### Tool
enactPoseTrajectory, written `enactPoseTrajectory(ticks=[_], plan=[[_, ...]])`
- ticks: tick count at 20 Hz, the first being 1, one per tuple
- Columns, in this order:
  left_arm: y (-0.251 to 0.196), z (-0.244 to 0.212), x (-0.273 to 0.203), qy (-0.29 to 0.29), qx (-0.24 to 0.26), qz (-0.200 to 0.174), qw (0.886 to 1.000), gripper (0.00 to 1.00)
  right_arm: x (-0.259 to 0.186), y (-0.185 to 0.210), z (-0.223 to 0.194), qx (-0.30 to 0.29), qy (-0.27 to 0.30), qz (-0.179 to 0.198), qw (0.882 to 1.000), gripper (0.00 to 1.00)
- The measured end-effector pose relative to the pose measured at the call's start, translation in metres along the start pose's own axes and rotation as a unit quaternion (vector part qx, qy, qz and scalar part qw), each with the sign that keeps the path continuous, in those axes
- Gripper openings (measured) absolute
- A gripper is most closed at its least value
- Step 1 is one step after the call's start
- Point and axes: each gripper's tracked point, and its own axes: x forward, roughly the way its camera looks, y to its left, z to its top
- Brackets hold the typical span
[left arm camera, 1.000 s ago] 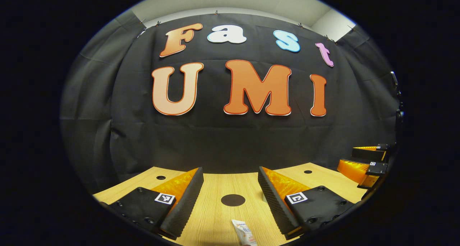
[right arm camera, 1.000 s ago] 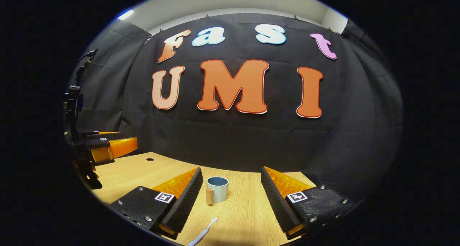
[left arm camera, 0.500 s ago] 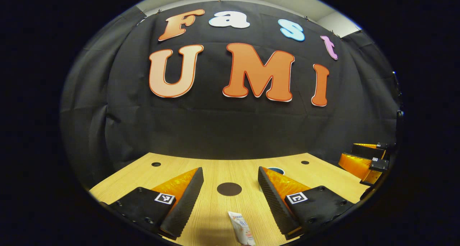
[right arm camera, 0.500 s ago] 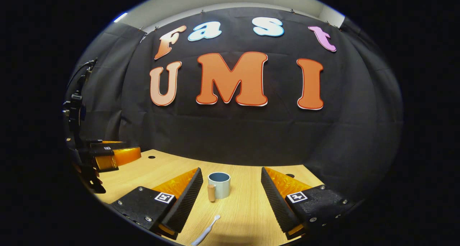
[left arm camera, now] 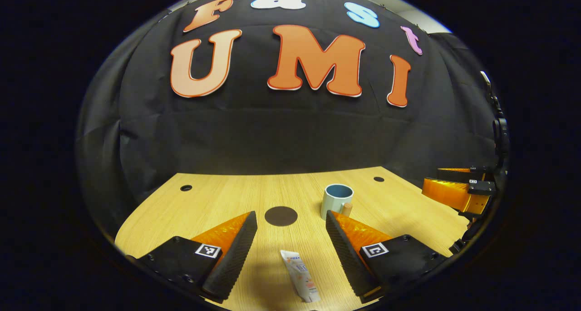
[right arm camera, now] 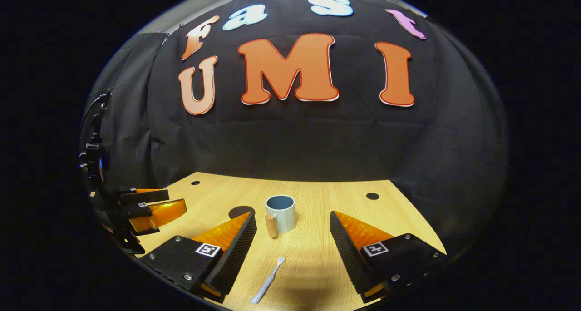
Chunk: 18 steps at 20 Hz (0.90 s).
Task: Put the toothbrush and toothpaste on the desktop into the cup, then pick up the cup and place it on the coaster on the desktop.
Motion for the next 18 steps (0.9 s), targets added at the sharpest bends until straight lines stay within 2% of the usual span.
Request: enactPoseTrajectory(ticks=[4, 10, 13, 18], plan=[[-0.002, -0.027, 0.013, 0.06, -0.007, -0.008, 0.998, 0.97, 0.005, 0.006, -0.023, 0.007, 0.069, 0.02, 0.997, 0.97], [-0.017, -0.071, 0.027, 0.149, -0.026, -0.048, 0.987, 0.96, 0.019, 0.025, -0.059, -0.002, 0.157, 0.054, 0.986, 0.96], [-0.015, -0.079, 0.031, 0.186, -0.03, -0.054, 0.981, 0.95, 0.022, 0.037, -0.076, -0.002, 0.199, 0.071, 0.977, 0.96], [-0.014, -0.076, 0.023, 0.241, -0.034, -0.056, 0.968, 0.94, 0.026, 0.04, -0.099, -0.002, 0.263, 0.068, 0.963, 0.95]])
